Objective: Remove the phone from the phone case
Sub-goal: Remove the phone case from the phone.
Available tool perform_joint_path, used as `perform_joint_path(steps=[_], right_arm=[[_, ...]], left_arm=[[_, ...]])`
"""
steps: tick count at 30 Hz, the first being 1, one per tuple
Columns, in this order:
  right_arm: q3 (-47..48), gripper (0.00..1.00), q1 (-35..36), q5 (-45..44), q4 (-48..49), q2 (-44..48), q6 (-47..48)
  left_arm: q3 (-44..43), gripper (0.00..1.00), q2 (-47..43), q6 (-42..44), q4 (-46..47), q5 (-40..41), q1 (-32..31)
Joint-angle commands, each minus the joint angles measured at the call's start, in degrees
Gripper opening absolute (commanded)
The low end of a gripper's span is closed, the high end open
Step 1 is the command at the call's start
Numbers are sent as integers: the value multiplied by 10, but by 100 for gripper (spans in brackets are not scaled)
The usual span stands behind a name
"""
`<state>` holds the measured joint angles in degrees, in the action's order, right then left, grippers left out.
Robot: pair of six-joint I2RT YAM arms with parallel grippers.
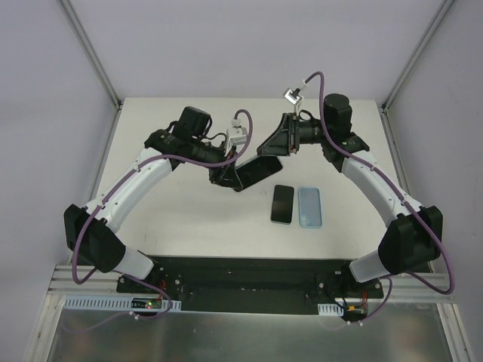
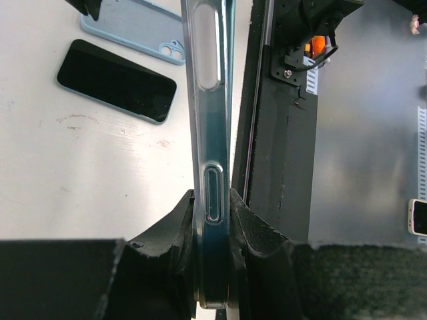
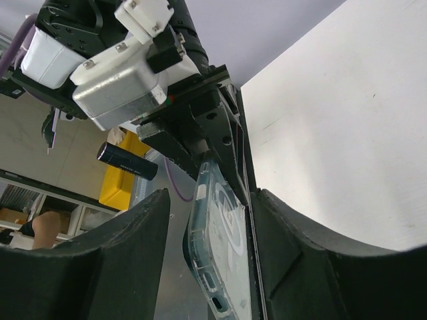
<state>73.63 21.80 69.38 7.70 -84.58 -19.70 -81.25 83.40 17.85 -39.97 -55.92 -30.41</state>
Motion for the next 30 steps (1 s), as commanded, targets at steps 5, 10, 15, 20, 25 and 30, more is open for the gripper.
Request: perform_joint_path(steps=[5, 10, 15, 20, 25, 30], right_arm=[[-4, 50, 3, 22, 27, -2, -6], [-1, 26, 3, 32, 31, -10, -21], [-1, 0, 4, 37, 61, -24, -66], [6, 0, 4, 23, 63, -41, -102], [2, 0, 4, 19, 104, -67, -167], [-4, 0, 3, 24, 202, -95, -264]], left_arm=[[-36, 0, -17, 22, 9, -20, -7], [-36, 0, -17, 25, 8, -23, -6], [-39, 0, -15, 36, 5, -4, -10], [-45, 0, -10, 61, -9, 31, -26], [-64, 0, -5, 97, -33, 80, -56], [-85, 0, 2, 119, -54, 120, -76]])
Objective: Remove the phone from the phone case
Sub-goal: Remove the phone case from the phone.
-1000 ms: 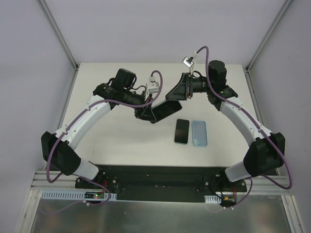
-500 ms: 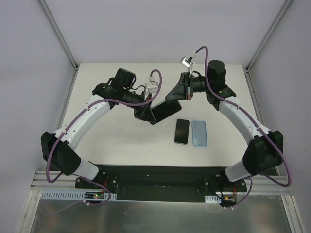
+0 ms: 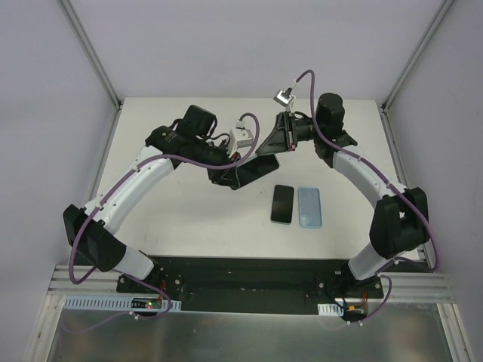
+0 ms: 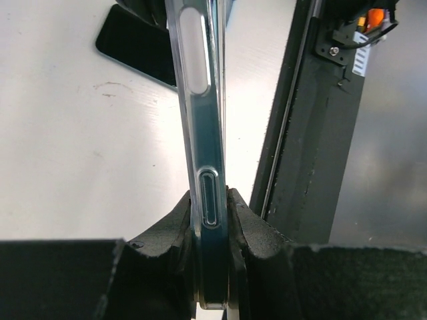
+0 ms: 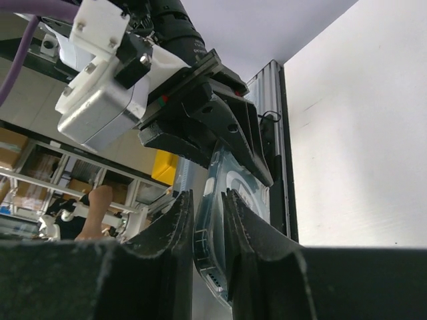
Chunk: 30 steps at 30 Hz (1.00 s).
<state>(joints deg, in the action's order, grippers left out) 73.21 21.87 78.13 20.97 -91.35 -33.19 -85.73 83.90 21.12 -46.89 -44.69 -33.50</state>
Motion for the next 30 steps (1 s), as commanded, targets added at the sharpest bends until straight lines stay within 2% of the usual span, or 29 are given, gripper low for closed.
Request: perform_joint_path(steps=[1, 9, 30], right_arm=[[-2, 0, 2, -62, 83, -31, -145], [-6, 0, 3, -55, 174, -59, -228], [2, 0, 5, -51, 193, -110, -262]], left_arm=[[-42, 0, -2, 88, 15, 13, -48], [-61, 0, 6, 98, 1, 39, -64], [-116, 0, 20, 130, -43, 69, -89]])
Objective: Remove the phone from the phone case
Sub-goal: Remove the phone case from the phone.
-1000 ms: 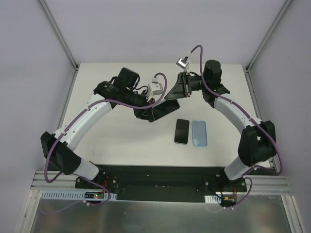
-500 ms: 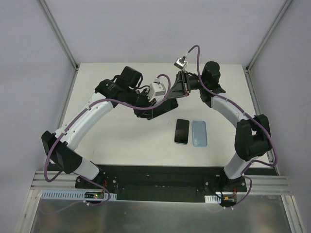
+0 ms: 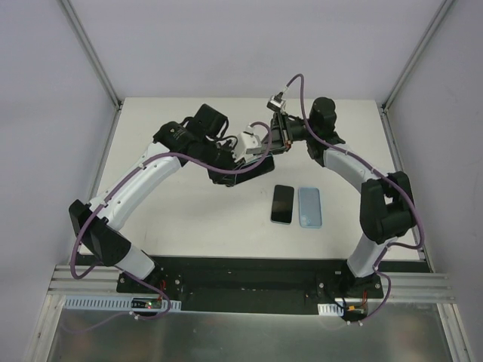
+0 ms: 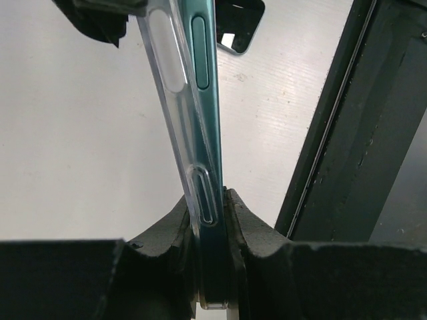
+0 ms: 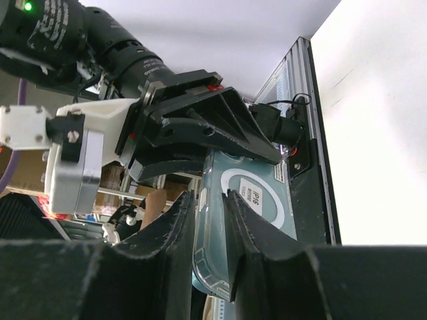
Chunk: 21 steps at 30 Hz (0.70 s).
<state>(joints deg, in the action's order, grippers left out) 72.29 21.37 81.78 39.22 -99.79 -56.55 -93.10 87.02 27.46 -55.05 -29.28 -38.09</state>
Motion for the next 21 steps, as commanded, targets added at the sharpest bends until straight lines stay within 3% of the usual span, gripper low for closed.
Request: perform_joint_path(steps=[1, 15, 21], right_arm=[[12, 0, 10, -87, 14, -26, -31], [14, 0, -15, -86, -18, 18, 20], [23, 30, -54, -101, -195, 92, 192]], left_arm=[[-43, 0, -12, 67, 37, -84, -44], [-2, 0, -25, 72, 29, -105, -34], [13, 0, -38, 59, 29, -176, 12]])
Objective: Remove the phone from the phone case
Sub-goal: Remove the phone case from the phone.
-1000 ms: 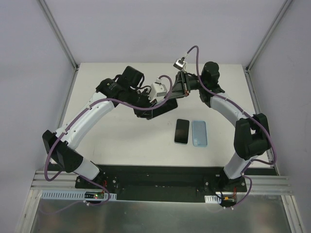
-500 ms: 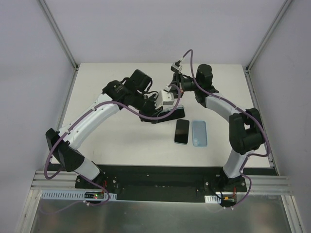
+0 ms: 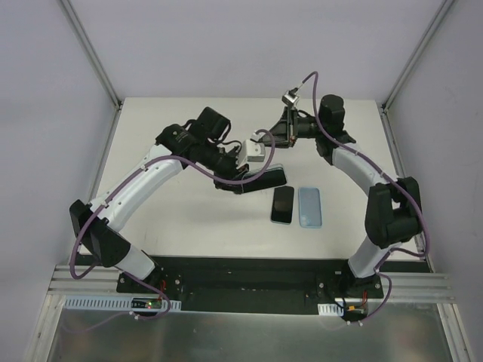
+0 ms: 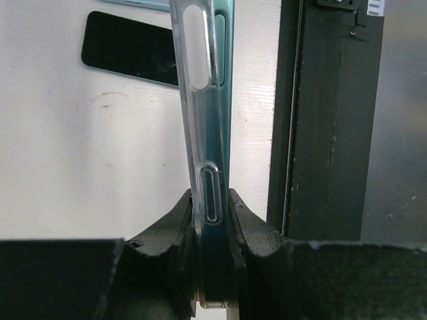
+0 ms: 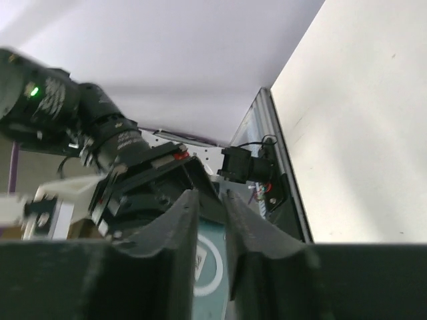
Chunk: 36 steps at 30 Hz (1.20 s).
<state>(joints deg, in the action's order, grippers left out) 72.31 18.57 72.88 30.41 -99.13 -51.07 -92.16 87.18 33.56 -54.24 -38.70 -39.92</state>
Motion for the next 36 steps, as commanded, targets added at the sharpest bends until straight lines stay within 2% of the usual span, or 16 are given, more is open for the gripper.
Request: perform_joint_path(steps=[1, 3, 6, 11, 17, 27, 31, 33, 36], right_arm=[[30, 37, -33, -18, -157, 103, 177], [54, 44, -39, -36, -274, 132, 289], [78, 47, -41, -72, -424, 177, 430], [83, 48, -40, -85, -525, 235, 556], [42, 47, -40, -53, -523, 256, 586], [-11, 43, -24, 11, -429, 255, 520], [-16, 43, -23, 24, -426, 257, 519], [-5, 43, -23, 21, -481, 262, 564], [57, 44, -19, -23, -690, 252, 745]], left_arm=[[7, 0, -41, -6, 21, -94, 38], [14, 0, -47, -10, 22, -117, 55], [28, 0, -56, -26, 32, -164, 85], [48, 0, -70, -47, 51, -233, 119], [58, 0, -79, -59, 60, -277, 129], [64, 0, -82, -54, 66, -314, 131], [66, 0, -82, -53, 67, -312, 131], [64, 0, -81, -53, 68, -310, 133], [59, 0, -78, -53, 68, -313, 136]])
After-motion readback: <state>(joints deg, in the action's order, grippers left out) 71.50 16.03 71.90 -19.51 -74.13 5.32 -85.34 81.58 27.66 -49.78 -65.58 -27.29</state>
